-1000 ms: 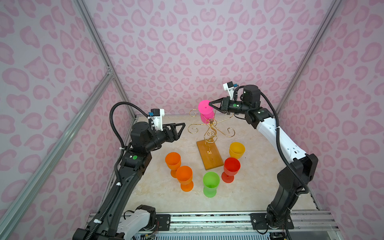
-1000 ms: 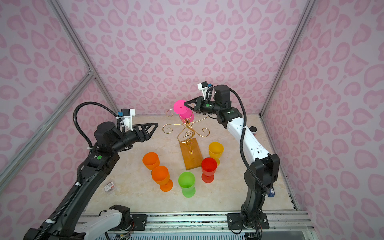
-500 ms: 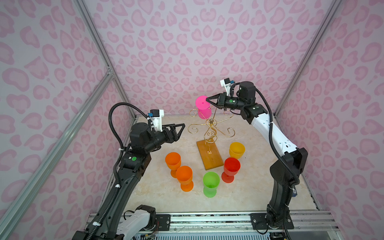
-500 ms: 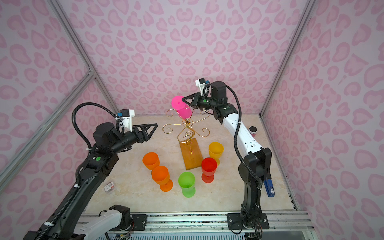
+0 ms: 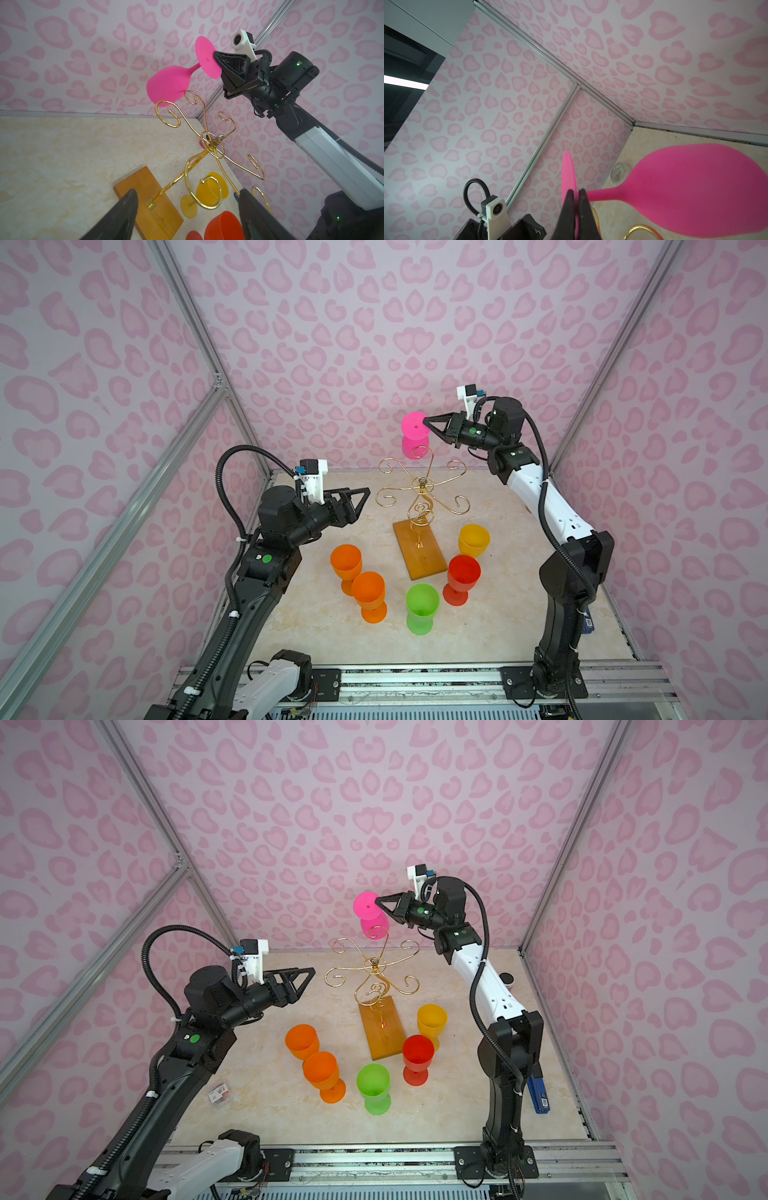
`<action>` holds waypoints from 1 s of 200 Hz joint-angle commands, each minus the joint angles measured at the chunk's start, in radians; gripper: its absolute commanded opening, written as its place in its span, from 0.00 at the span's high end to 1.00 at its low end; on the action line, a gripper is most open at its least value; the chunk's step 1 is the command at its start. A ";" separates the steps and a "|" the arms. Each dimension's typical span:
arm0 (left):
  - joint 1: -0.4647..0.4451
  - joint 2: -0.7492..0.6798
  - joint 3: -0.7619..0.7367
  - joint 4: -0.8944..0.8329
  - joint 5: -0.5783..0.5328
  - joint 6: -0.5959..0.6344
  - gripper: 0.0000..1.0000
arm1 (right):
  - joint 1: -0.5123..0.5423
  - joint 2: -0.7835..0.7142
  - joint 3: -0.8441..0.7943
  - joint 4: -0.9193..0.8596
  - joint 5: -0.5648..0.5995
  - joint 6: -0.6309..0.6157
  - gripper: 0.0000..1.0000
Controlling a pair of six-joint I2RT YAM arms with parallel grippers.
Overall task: Take the wine glass off the wine glass rack
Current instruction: 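Close the right gripper on the pink glass foot and lift it off the hook, then bring the pink glass toward the left gripper while the left gripper reaches its bowl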
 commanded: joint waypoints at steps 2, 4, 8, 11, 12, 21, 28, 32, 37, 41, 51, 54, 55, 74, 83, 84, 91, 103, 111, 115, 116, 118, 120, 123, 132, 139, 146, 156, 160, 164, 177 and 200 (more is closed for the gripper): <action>0.001 -0.002 0.015 0.017 -0.009 0.006 0.20 | -0.013 -0.035 -0.084 0.343 -0.026 0.177 1.00; 0.000 -0.003 0.015 0.020 -0.008 0.005 0.20 | -0.015 -0.038 -0.094 0.369 -0.025 0.192 1.00; 0.001 -0.002 0.015 0.025 -0.007 0.005 0.19 | -0.019 -0.044 -0.112 0.423 -0.028 0.224 1.00; 0.000 -0.002 0.016 0.029 -0.006 0.003 0.19 | -0.021 -0.048 -0.126 0.463 -0.029 0.246 1.00; 0.000 -0.002 0.016 0.031 -0.006 0.003 0.19 | -0.022 -0.050 -0.131 0.476 -0.029 0.250 1.00; 0.000 -0.001 0.020 0.042 -0.001 0.000 0.19 | -0.025 -0.062 -0.166 0.584 -0.035 0.322 1.00; 0.000 0.003 0.027 0.051 0.005 -0.002 0.19 | -0.029 -0.069 -0.192 0.670 -0.037 0.383 1.00; 0.000 0.006 0.031 0.055 0.009 -0.005 0.18 | -0.028 -0.075 -0.204 0.719 -0.036 0.416 1.00; 0.001 0.009 0.036 0.063 0.013 -0.007 0.18 | -0.029 -0.077 -0.219 0.773 -0.035 0.455 1.00; 0.000 0.013 0.042 0.068 0.018 -0.007 0.18 | -0.030 -0.081 -0.228 0.812 -0.034 0.483 1.00; 0.001 0.026 0.058 0.084 0.041 -0.009 0.18 | -0.028 -0.090 -0.249 0.897 -0.030 0.545 1.00; 0.003 0.030 0.066 0.087 0.046 -0.008 0.17 | -0.028 -0.093 -0.255 0.916 -0.028 0.559 1.00; 0.003 0.032 0.068 0.088 0.048 -0.008 0.17 | -0.029 -0.095 -0.257 0.922 -0.028 0.564 1.00; 0.003 0.062 0.105 0.129 0.088 -0.018 0.15 | -0.028 -0.127 -0.292 0.995 -0.021 0.612 1.00; 0.004 0.080 0.123 0.154 0.108 -0.022 0.15 | -0.024 -0.146 -0.309 1.007 -0.017 0.621 1.00; 0.004 0.082 0.126 0.155 0.109 -0.023 0.15 | -0.024 -0.148 -0.311 1.008 -0.017 0.621 1.00; 0.004 0.099 0.143 0.175 0.124 -0.029 0.15 | -0.022 -0.162 -0.323 1.020 -0.015 0.627 1.00; 0.008 0.130 0.167 0.218 0.163 -0.048 0.15 | -0.018 -0.181 -0.346 1.070 -0.008 0.657 1.00; 0.010 0.150 0.176 0.262 0.190 -0.072 0.14 | -0.017 -0.191 -0.364 1.115 0.001 0.689 1.00; 0.013 0.161 0.178 0.289 0.205 -0.087 0.14 | -0.017 -0.196 -0.376 1.140 0.007 0.706 1.00; 0.012 0.163 0.179 0.295 0.209 -0.090 0.14 | -0.017 -0.197 -0.378 1.146 0.008 0.710 1.00; 0.013 0.169 0.180 0.299 0.217 -0.097 0.14 | -0.015 -0.199 -0.385 1.157 0.012 0.718 1.00; 0.014 0.174 0.183 0.327 0.225 -0.104 0.14 | -0.015 -0.201 -0.391 1.167 0.014 0.726 1.00; 0.015 0.183 0.186 0.348 0.235 -0.112 0.14 | -0.014 -0.204 -0.399 1.180 0.018 0.736 1.00; 0.014 0.211 0.197 0.395 0.264 -0.134 0.13 | -0.010 -0.209 -0.422 1.215 0.027 0.759 1.00; 0.016 0.233 0.201 0.433 0.284 -0.154 0.13 | -0.006 -0.214 -0.439 1.237 0.035 0.775 1.00; 0.018 0.257 0.210 0.458 0.301 -0.170 0.13 | -0.001 -0.216 -0.455 1.261 0.042 0.791 1.00; 0.020 0.290 0.232 0.475 0.318 -0.185 0.13 | 0.006 -0.215 -0.473 1.303 0.054 0.821 1.00; 0.021 0.304 0.240 0.485 0.327 -0.193 0.13 | 0.010 -0.214 -0.480 1.320 0.061 0.834 1.00; 0.022 0.315 0.245 0.497 0.336 -0.202 0.13 | 0.013 -0.212 -0.486 1.339 0.065 0.846 1.00; 0.028 0.352 0.254 0.560 0.362 -0.246 0.13 | 0.026 -0.208 -0.505 1.388 0.079 0.878 1.00; 0.031 0.396 0.263 0.617 0.384 -0.290 0.12 | 0.037 -0.215 -0.520 1.418 0.088 0.896 1.00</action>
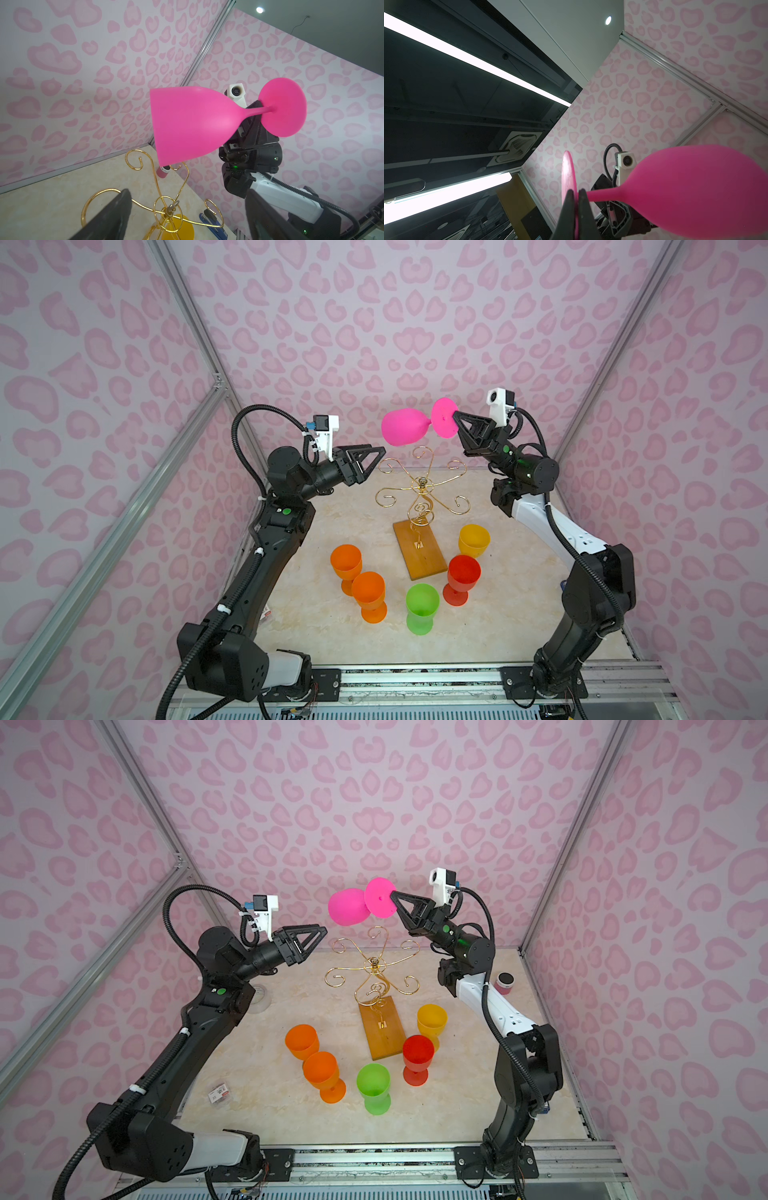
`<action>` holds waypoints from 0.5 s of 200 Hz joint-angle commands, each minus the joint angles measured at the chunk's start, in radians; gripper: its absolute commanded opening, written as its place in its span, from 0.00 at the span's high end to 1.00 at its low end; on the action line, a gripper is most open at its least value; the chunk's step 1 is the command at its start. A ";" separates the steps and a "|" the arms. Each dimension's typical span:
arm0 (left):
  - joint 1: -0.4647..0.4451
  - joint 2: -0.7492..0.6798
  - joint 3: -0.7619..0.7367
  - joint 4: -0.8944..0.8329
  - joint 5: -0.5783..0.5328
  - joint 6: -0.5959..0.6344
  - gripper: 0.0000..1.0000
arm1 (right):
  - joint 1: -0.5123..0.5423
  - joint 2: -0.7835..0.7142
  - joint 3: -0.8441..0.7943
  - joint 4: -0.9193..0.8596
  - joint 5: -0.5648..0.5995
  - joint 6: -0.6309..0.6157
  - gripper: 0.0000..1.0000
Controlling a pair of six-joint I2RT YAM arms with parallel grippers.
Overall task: Take the wine glass off the wine glass rack
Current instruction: 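Bring the pink glass toward the left gripper while the left gripper reaches its bowl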
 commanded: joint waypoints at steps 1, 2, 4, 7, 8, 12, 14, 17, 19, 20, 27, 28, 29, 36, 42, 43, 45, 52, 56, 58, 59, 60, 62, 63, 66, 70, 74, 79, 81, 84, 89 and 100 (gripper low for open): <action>0.003 0.036 0.018 0.137 0.060 -0.071 0.12 | 0.008 -0.002 -0.011 0.124 0.027 0.059 1.00; 0.003 0.038 0.018 0.138 0.060 -0.071 0.12 | 0.008 -0.003 -0.011 0.125 0.027 0.059 1.00; 0.002 0.040 0.018 0.138 0.060 -0.071 0.12 | 0.009 -0.003 -0.011 0.126 0.027 0.060 1.00; 0.003 0.045 0.019 0.137 0.060 -0.071 0.13 | 0.009 -0.004 -0.041 0.128 0.027 0.060 1.00; 0.002 0.045 0.018 0.137 0.060 -0.070 0.12 | 0.010 -0.005 -0.044 0.129 0.027 0.060 1.00; 0.002 0.049 0.045 0.135 0.061 -0.070 0.12 | 0.011 -0.007 -0.050 0.131 0.028 0.060 1.00; 0.003 0.051 0.049 0.134 0.061 -0.070 0.12 | 0.012 -0.007 -0.052 0.132 0.028 0.060 1.00; 0.002 0.054 0.050 0.134 0.062 -0.070 0.12 | 0.013 -0.007 -0.055 0.136 0.030 0.061 1.00; 0.002 0.056 0.050 0.136 0.064 -0.070 0.12 | 0.014 -0.007 -0.057 0.137 0.030 0.062 1.00; 0.002 0.057 0.051 0.136 0.064 -0.070 0.12 | 0.014 -0.007 -0.058 0.138 0.031 0.062 1.00; 0.002 0.061 0.051 0.147 0.069 -0.076 0.12 | 0.017 -0.007 -0.065 0.142 0.028 0.065 1.00; 0.002 0.062 0.050 0.149 0.070 -0.077 0.12 | 0.018 -0.007 -0.066 0.143 0.029 0.065 1.00; 0.002 0.062 0.050 0.151 0.070 -0.078 0.12 | 0.018 -0.007 -0.067 0.145 0.030 0.065 1.00; 0.002 0.063 0.049 0.159 0.072 -0.082 0.12 | 0.020 -0.005 -0.076 0.155 0.033 0.071 1.00; 0.002 0.065 0.049 0.165 0.072 -0.084 0.12 | 0.021 -0.002 -0.081 0.164 0.036 0.079 1.00; 0.003 0.064 0.048 0.165 0.072 -0.084 0.12 | 0.022 -0.001 -0.083 0.163 0.036 0.080 1.00; 0.002 0.065 0.048 0.168 0.073 -0.086 0.12 | 0.022 0.000 -0.084 0.164 0.037 0.081 1.00; 0.002 0.065 0.046 0.177 0.075 -0.087 0.12 | 0.024 0.001 -0.094 0.163 0.037 0.079 1.00; 0.003 0.066 0.044 0.183 0.077 -0.090 0.12 | 0.025 0.000 -0.098 0.164 0.039 0.077 1.00; 0.002 0.067 0.044 0.186 0.079 -0.092 0.12 | 0.026 0.001 -0.099 0.164 0.040 0.076 1.00; 0.002 0.066 0.044 0.189 0.079 -0.094 0.12 | 0.026 0.001 -0.099 0.164 0.039 0.075 1.00; 0.002 0.066 0.043 0.192 0.080 -0.096 0.12 | 0.026 0.002 -0.101 0.163 0.039 0.074 1.00; 0.003 0.067 0.042 0.198 0.081 -0.099 0.12 | 0.027 0.003 -0.102 0.164 0.039 0.074 1.00; 0.003 0.068 0.041 0.201 0.082 -0.100 0.12 | 0.028 0.003 -0.102 0.163 0.039 0.074 1.00; 0.002 0.069 0.041 0.210 0.085 -0.106 0.12 | 0.027 0.003 -0.105 0.164 0.040 0.074 1.00; 0.002 0.070 0.040 0.223 0.090 -0.115 0.12 | 0.029 0.005 -0.107 0.163 0.041 0.074 1.00; 0.002 0.073 0.038 0.233 0.095 -0.125 0.13 | 0.030 0.005 -0.108 0.163 0.042 0.073 1.00; 0.002 0.076 0.037 0.248 0.101 -0.139 0.13 | 0.031 0.006 -0.108 0.164 0.042 0.072 1.00; 0.003 0.077 0.037 0.254 0.103 -0.142 0.13 | 0.032 0.006 -0.108 0.164 0.043 0.072 1.00; 0.003 0.079 0.035 0.263 0.105 -0.152 0.13 | 0.032 0.006 -0.107 0.164 0.043 0.073 1.00; 0.002 0.081 0.034 0.275 0.110 -0.164 0.13 | 0.033 0.007 -0.107 0.164 0.044 0.072 1.00; 0.003 0.084 0.031 0.296 0.118 -0.180 0.14 | 0.034 0.008 -0.105 0.164 0.047 0.072 1.00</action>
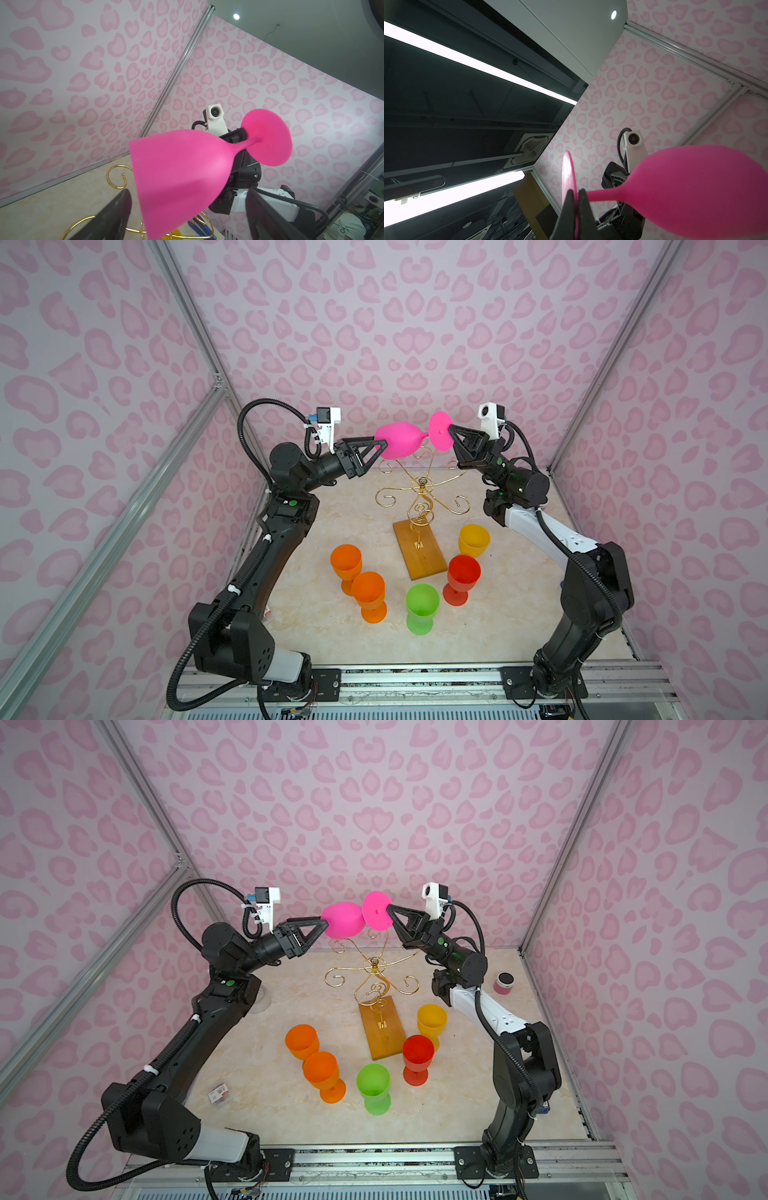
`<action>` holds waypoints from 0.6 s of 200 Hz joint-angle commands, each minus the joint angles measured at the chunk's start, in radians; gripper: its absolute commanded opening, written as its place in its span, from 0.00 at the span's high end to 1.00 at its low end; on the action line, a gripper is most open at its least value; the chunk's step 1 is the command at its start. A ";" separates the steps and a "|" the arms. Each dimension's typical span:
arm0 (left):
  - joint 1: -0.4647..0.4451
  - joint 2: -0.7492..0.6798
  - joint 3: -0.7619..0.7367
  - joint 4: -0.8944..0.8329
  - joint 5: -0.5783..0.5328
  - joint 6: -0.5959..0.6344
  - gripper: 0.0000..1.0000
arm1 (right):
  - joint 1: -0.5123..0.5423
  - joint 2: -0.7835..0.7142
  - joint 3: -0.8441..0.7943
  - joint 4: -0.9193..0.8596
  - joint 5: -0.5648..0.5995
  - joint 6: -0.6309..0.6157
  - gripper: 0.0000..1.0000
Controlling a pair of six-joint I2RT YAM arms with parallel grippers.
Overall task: Take the wine glass off the wine glass rack
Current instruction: 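Bring the pink glass toward the left gripper while the left gripper reaches its bowl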
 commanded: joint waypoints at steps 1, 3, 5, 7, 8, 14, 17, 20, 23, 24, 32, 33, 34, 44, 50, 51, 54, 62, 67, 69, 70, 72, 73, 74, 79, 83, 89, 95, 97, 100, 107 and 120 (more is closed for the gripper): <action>0.001 0.010 -0.005 0.114 0.037 -0.059 0.14 | 0.002 0.006 0.001 0.046 0.013 0.002 1.00; 0.000 0.011 -0.005 0.117 0.037 -0.062 0.15 | 0.002 0.006 0.002 0.046 0.013 0.002 1.00; 0.000 0.011 -0.005 0.120 0.038 -0.064 0.15 | 0.002 0.006 0.003 0.046 0.013 0.003 1.00; 0.001 0.011 -0.005 0.123 0.039 -0.067 0.15 | 0.001 0.007 0.004 0.046 0.013 0.004 1.00; 0.000 0.011 -0.005 0.125 0.040 -0.068 0.15 | 0.002 0.008 0.004 0.046 0.014 0.005 1.00; -0.002 0.009 -0.005 0.136 0.043 -0.077 0.16 | 0.001 0.010 0.005 0.045 0.016 0.008 1.00; -0.001 0.008 -0.005 0.142 0.044 -0.082 0.17 | 0.001 0.012 0.007 0.046 0.018 0.010 1.00; -0.002 0.008 -0.005 0.146 0.046 -0.086 0.17 | 0.001 0.013 0.008 0.046 0.019 0.012 1.00; -0.001 0.007 -0.005 0.151 0.047 -0.090 0.18 | 0.002 0.015 0.010 0.046 0.020 0.014 1.00; -0.001 0.006 -0.005 0.152 0.048 -0.091 0.18 | 0.001 0.016 0.011 0.046 0.020 0.015 1.00; -0.003 0.005 -0.033 0.165 0.052 -0.101 0.20 | 0.001 0.023 0.016 0.045 0.023 0.021 1.00; -0.004 0.004 -0.033 0.166 0.053 -0.101 0.20 | 0.001 0.024 0.017 0.045 0.023 0.022 1.00; -0.004 0.005 -0.034 0.168 0.054 -0.102 0.20 | 0.001 0.024 0.018 0.045 0.023 0.023 1.00; -0.004 0.002 -0.035 0.173 0.061 -0.107 0.23 | 0.001 0.034 0.026 0.046 0.027 0.033 1.00; -0.006 0.000 -0.035 0.175 0.065 -0.109 0.24 | 0.001 0.040 0.031 0.046 0.028 0.039 1.00; -0.007 0.000 -0.036 0.175 0.065 -0.109 0.25 | 0.001 0.040 0.033 0.046 0.028 0.040 1.00; -0.007 -0.001 -0.037 0.177 0.067 -0.111 0.25 | 0.001 0.042 0.036 0.046 0.028 0.044 1.00; -0.008 -0.003 -0.038 0.182 0.070 -0.115 0.27 | 0.001 0.048 0.044 0.045 0.029 0.053 1.00; -0.008 -0.004 -0.039 0.187 0.073 -0.119 0.29 | 0.001 0.052 0.049 0.047 0.031 0.058 1.00; -0.009 -0.005 -0.040 0.189 0.075 -0.121 0.29 | 0.001 0.053 0.050 0.046 0.031 0.061 1.00; -0.009 -0.004 -0.040 0.190 0.075 -0.121 0.29 | 0.001 0.053 0.051 0.047 0.032 0.062 1.00; -0.009 -0.006 -0.040 0.192 0.076 -0.122 0.30 | 0.001 0.055 0.053 0.046 0.032 0.063 1.00; -0.010 -0.005 -0.040 0.192 0.077 -0.123 0.30 | 0.000 0.055 0.054 0.046 0.032 0.064 1.00; -0.009 -0.005 -0.040 0.193 0.077 -0.123 0.30 | 0.001 0.056 0.056 0.045 0.033 0.066 1.00; -0.010 -0.005 -0.040 0.195 0.079 -0.126 0.31 | 0.002 0.060 0.060 0.047 0.034 0.072 1.00; -0.009 -0.008 -0.041 0.198 0.080 -0.128 0.32 | 0.001 0.063 0.065 0.046 0.034 0.078 1.00; -0.010 -0.009 -0.041 0.204 0.081 -0.131 0.33 | 0.000 0.067 0.070 0.046 0.036 0.087 1.00; -0.010 -0.011 -0.042 0.207 0.083 -0.133 0.34 | -0.001 0.071 0.076 0.047 0.037 0.096 1.00; -0.011 -0.011 -0.041 0.210 0.083 -0.136 0.35 | -0.002 0.073 0.077 0.046 0.037 0.100 1.00; -0.010 -0.010 -0.042 0.213 0.084 -0.138 0.35 | -0.002 0.075 0.077 0.048 0.038 0.105 1.00; -0.012 -0.012 -0.042 0.217 0.085 -0.142 0.36 | -0.004 0.079 0.077 0.046 0.041 0.114 1.00; -0.014 -0.013 -0.042 0.225 0.088 -0.148 0.40 | -0.010 0.085 0.077 0.046 0.046 0.130 1.00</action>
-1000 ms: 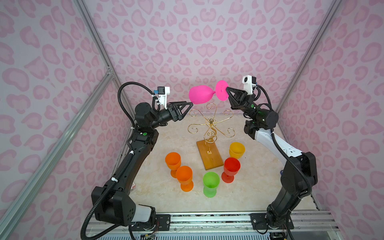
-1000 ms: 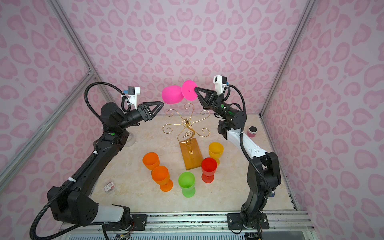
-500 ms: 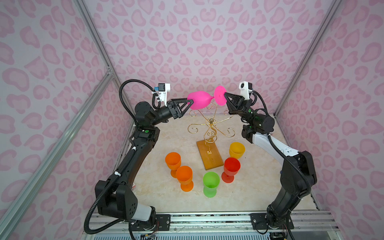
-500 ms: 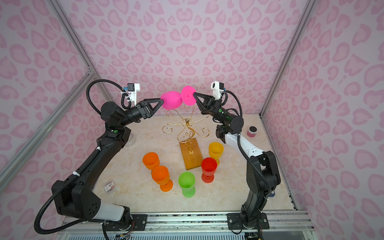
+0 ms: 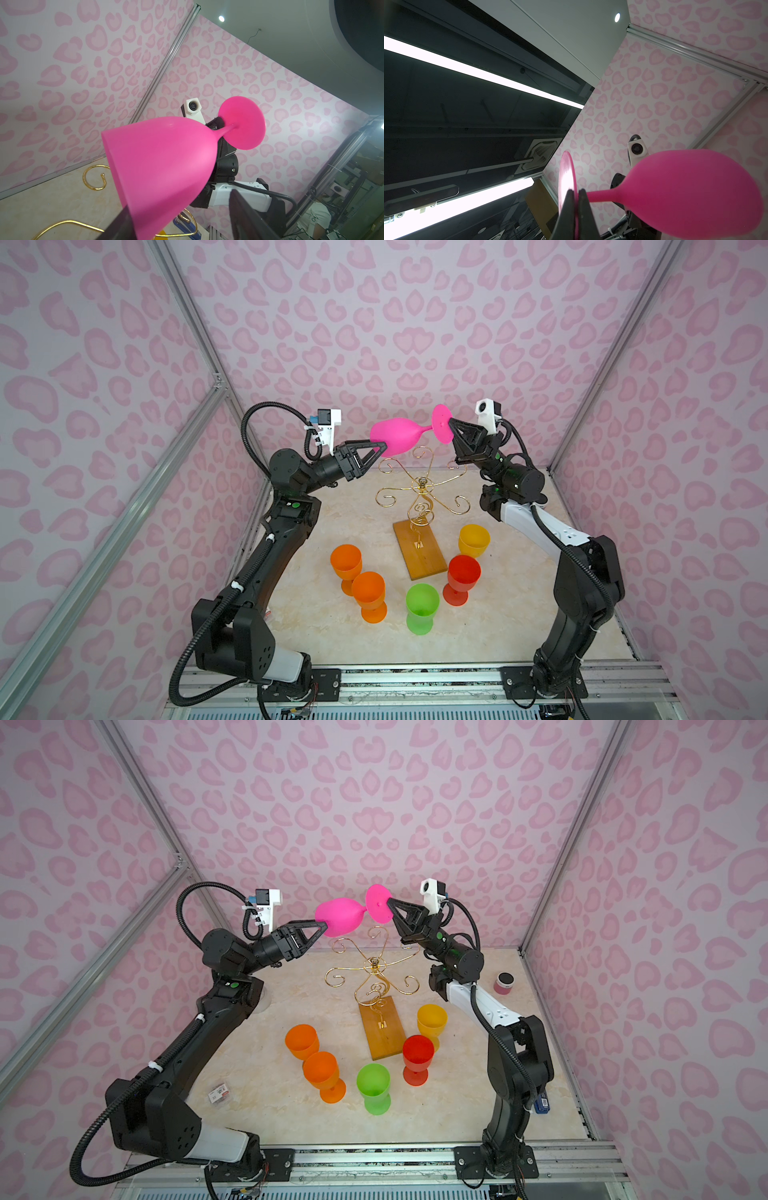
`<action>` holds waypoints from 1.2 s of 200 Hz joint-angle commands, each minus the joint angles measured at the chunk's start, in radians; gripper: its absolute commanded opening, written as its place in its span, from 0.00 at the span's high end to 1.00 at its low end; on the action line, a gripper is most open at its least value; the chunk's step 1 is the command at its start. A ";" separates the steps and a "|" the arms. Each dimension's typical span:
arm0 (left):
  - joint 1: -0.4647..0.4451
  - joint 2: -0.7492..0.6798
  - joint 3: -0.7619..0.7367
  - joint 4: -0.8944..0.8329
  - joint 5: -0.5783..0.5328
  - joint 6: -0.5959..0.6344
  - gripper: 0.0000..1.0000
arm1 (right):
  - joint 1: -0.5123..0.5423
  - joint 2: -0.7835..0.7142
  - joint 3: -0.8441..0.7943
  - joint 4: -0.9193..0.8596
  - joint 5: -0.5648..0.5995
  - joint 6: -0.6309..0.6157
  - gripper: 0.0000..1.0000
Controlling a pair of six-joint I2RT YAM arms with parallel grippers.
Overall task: Take the wine glass off the wine glass rack
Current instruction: 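Bring the pink glass toward the left gripper while the left gripper reaches its bowl, then close the left gripper on the pink glass bowl and open the right gripper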
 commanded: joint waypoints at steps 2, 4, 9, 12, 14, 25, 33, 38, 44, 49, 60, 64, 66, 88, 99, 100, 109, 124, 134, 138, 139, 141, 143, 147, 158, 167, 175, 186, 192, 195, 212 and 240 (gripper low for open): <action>-0.004 -0.016 -0.004 0.083 0.036 -0.018 0.41 | -0.007 0.017 0.003 0.018 0.006 0.036 1.00; -0.005 -0.017 -0.004 0.085 0.035 -0.020 0.42 | -0.009 0.017 0.003 0.017 0.007 0.037 1.00; -0.007 -0.017 -0.004 0.089 0.037 -0.023 0.43 | -0.011 0.019 0.003 0.018 0.007 0.039 1.00; -0.006 -0.016 -0.004 0.089 0.037 -0.024 0.44 | -0.012 0.020 0.003 0.018 0.008 0.042 1.00; -0.006 -0.017 -0.004 0.090 0.037 -0.024 0.45 | -0.013 0.020 0.003 0.017 0.008 0.045 1.00; -0.009 -0.019 -0.005 0.098 0.037 -0.031 0.49 | -0.018 0.024 0.003 0.017 0.014 0.056 1.00; -0.010 -0.020 -0.006 0.104 0.037 -0.035 0.51 | -0.020 0.025 0.003 0.017 0.019 0.062 1.00; -0.009 -0.021 -0.004 0.106 0.037 -0.038 0.53 | -0.022 0.027 0.003 0.017 0.023 0.066 1.00; -0.010 -0.022 -0.005 0.110 0.036 -0.041 0.56 | -0.023 0.027 0.003 0.018 0.028 0.071 1.00; -0.012 -0.023 -0.004 0.113 0.036 -0.044 0.58 | -0.025 0.028 0.003 0.017 0.031 0.074 1.00; -0.016 -0.024 -0.004 0.116 0.038 -0.046 0.60 | -0.027 0.031 0.003 0.016 0.031 0.081 1.00; -0.018 -0.027 -0.005 0.118 0.037 -0.049 0.61 | -0.028 0.032 0.003 0.017 0.031 0.083 1.00; -0.018 -0.026 -0.005 0.119 0.037 -0.049 0.61 | -0.029 0.033 0.003 0.017 0.031 0.084 1.00; -0.024 -0.031 -0.001 0.121 0.039 -0.056 0.65 | -0.029 0.036 0.003 0.018 0.031 0.088 1.00; -0.027 -0.033 -0.001 0.123 0.039 -0.058 0.71 | -0.030 0.037 0.003 0.018 0.034 0.093 1.00; -0.027 -0.034 -0.002 0.123 0.039 -0.059 0.71 | -0.031 0.037 0.003 0.019 0.034 0.094 1.00; -0.031 -0.035 -0.001 0.123 0.041 -0.061 0.74 | -0.030 0.040 0.003 0.017 0.033 0.096 1.00; -0.035 -0.039 -0.001 0.123 0.040 -0.060 0.76 | -0.033 0.043 0.003 0.017 0.033 0.101 1.00; -0.038 -0.041 0.001 0.121 0.042 -0.063 0.77 | -0.035 0.045 0.003 0.017 0.031 0.105 1.00; -0.040 -0.040 0.002 0.121 0.043 -0.064 0.77 | -0.036 0.045 0.003 0.018 0.030 0.108 1.00; -0.040 -0.040 0.002 0.121 0.042 -0.064 0.77 | -0.037 0.045 0.003 0.018 0.030 0.107 1.00; -0.041 -0.039 0.003 0.121 0.043 -0.064 0.78 | -0.037 0.045 0.003 0.017 0.030 0.108 1.00; -0.040 -0.039 0.004 0.121 0.043 -0.064 0.78 | -0.038 0.045 0.003 0.017 0.030 0.109 1.00; -0.041 -0.039 0.004 0.122 0.043 -0.066 0.79 | -0.039 0.045 0.003 0.017 0.028 0.111 1.00; -0.044 -0.039 0.005 0.124 0.042 -0.069 0.80 | -0.040 0.045 0.003 0.017 0.027 0.112 0.98; -0.045 -0.039 0.005 0.124 0.041 -0.071 0.82 | -0.043 0.044 0.003 0.017 0.026 0.114 0.97; -0.047 -0.041 0.007 0.125 0.040 -0.072 0.85 | -0.047 0.042 0.003 0.018 0.024 0.114 0.95; -0.047 -0.039 0.008 0.127 0.041 -0.076 0.90 | -0.053 0.038 0.003 0.017 0.026 0.116 0.92; -0.047 -0.041 0.009 0.127 0.040 -0.077 0.94 | -0.056 0.036 0.003 0.018 0.025 0.116 0.90; -0.048 -0.042 0.010 0.127 0.042 -0.077 0.96 | -0.056 0.035 0.003 0.017 0.024 0.115 0.89; -0.048 -0.041 0.012 0.127 0.043 -0.077 0.98 | -0.067 0.029 0.003 0.018 0.023 0.116 0.84; -0.048 -0.047 0.014 0.127 0.044 -0.078 0.98 | -0.086 0.022 0.003 0.017 0.021 0.116 0.79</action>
